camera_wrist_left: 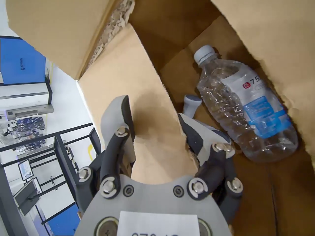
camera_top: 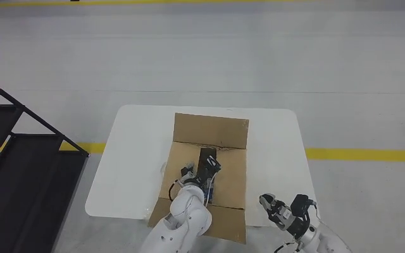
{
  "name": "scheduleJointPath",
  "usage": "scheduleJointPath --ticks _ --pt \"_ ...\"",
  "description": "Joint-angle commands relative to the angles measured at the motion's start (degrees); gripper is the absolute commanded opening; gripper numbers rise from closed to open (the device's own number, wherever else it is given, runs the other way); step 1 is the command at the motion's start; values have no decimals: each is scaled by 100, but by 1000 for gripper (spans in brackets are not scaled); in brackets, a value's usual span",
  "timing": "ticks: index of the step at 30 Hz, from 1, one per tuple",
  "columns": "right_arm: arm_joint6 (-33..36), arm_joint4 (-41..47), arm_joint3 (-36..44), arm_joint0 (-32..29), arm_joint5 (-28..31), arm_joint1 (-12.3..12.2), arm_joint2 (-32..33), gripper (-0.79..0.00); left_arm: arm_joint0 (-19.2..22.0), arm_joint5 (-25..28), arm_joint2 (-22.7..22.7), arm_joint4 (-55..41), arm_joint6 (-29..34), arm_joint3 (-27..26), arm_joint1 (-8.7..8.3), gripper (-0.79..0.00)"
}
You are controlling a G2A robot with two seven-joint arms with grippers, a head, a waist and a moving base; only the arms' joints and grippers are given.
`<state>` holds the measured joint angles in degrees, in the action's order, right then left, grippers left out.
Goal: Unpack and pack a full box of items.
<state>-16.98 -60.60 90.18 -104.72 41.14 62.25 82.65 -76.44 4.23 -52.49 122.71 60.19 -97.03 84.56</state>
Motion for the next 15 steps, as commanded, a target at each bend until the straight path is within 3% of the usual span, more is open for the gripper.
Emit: scheduleJointPath --ticks 1,15 --pt "-8 22 -13 30 -37 1 18 -785 -16 -16 -43 -38 -24 -81 8 -785" --pt "63 215 268 171 -173 -37 458 -785 -273 467 -400 -796 90 -1176 25 -785"
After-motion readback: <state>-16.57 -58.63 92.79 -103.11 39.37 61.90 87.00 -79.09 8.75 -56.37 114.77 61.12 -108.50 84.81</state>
